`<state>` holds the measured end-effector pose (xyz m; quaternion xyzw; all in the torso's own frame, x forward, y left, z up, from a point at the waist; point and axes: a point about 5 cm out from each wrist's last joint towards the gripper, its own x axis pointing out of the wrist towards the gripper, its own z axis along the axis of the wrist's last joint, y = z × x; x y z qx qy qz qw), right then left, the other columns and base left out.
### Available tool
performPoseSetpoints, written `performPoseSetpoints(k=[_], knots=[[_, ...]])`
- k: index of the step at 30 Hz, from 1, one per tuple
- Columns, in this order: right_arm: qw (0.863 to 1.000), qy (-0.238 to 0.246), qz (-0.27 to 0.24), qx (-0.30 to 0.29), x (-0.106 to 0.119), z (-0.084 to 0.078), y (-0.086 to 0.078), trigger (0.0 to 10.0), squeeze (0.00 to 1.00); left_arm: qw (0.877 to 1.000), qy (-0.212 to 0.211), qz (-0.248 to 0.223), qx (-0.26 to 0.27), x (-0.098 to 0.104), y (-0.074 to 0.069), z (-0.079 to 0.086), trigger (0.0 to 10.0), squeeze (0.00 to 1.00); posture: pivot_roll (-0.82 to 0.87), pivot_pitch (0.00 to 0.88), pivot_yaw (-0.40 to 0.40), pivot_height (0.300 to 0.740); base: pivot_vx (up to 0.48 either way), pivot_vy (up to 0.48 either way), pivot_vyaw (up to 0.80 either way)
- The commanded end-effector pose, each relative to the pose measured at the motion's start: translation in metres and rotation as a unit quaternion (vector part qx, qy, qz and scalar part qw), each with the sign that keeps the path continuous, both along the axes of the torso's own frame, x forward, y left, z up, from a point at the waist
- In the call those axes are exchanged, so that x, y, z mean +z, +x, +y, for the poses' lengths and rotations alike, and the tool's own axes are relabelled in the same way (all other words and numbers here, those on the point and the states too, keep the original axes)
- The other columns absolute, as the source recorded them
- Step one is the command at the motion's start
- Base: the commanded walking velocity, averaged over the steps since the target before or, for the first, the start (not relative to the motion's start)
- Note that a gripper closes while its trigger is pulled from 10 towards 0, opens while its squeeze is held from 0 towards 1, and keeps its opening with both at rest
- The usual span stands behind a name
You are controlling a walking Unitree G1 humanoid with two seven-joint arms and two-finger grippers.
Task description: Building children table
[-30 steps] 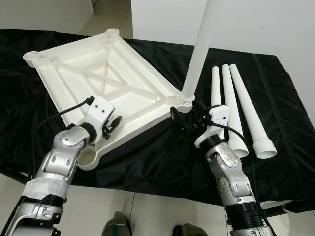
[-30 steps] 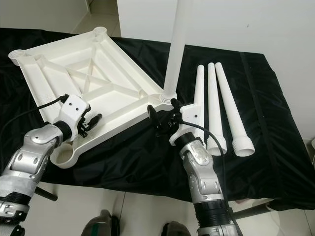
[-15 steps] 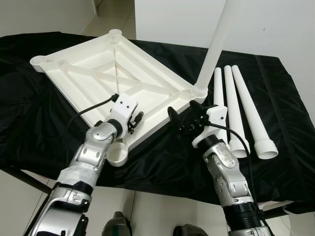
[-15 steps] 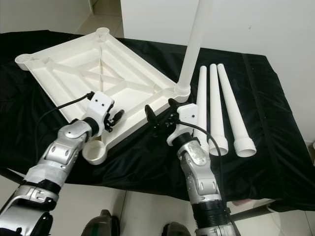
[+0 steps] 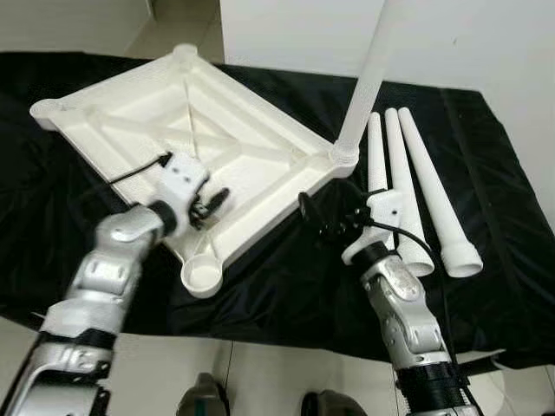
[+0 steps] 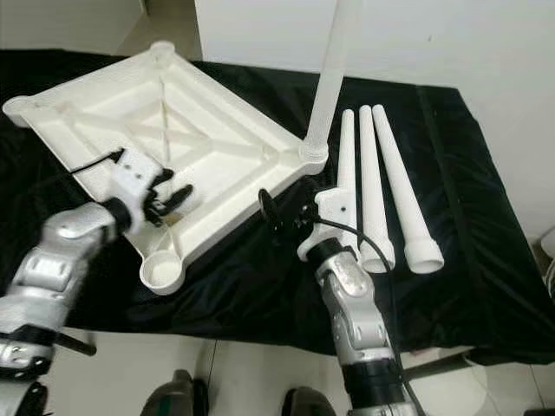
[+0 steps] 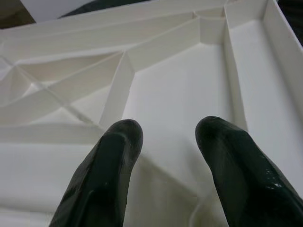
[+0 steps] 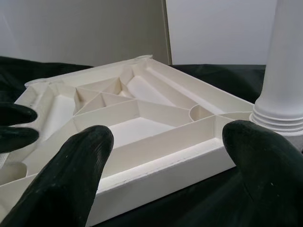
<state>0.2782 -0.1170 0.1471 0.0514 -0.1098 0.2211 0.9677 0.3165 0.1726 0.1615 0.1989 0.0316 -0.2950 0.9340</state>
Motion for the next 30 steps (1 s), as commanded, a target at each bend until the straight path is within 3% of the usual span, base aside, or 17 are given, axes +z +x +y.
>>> performPoseSetpoints(k=[1,3,7,12,24,30], knots=[[1.000,0.001,0.006,0.001,-0.002,0.000,-0.001,10.0,0.00,0.999,0.009,0.007,-0.040,-0.003,-0.006,-0.003,10.0,0.00,0.01,0.049,0.005,0.740,0.000,0.000,0.00],[1.000,0.001,0.006,0.002,-0.003,0.000,-0.002,10.0,0.00,0.999,0.014,0.014,-0.046,-0.005,-0.010,0.000,10.0,0.00,0.02,0.051,0.000,0.740,0.000,0.000,0.00],[1.000,-0.008,0.006,0.010,-0.002,-0.002,-0.001,10.0,0.00,0.991,0.070,0.056,-0.101,-0.019,-0.029,0.014,10.0,0.00,0.03,0.060,-0.003,0.740,0.000,0.000,0.00],[1.000,-0.014,0.006,0.010,-0.002,-0.006,-0.001,10.0,0.00,0.986,0.094,0.078,-0.117,-0.025,-0.034,0.019,10.0,0.00,0.03,0.063,-0.004,0.740,0.000,0.000,0.00],[1.000,-0.016,0.007,0.007,-0.002,-0.008,-0.003,10.0,0.00,0.985,0.115,0.083,-0.101,-0.032,-0.029,0.025,10.0,0.00,0.01,0.071,-0.004,0.740,0.000,0.000,0.00],[1.000,-0.020,0.005,0.005,0.000,-0.011,-0.002,10.0,0.00,0.984,0.137,0.088,-0.065,-0.034,-0.022,0.041,10.0,0.00,0.01,0.072,0.000,0.740,0.000,0.000,0.00]])
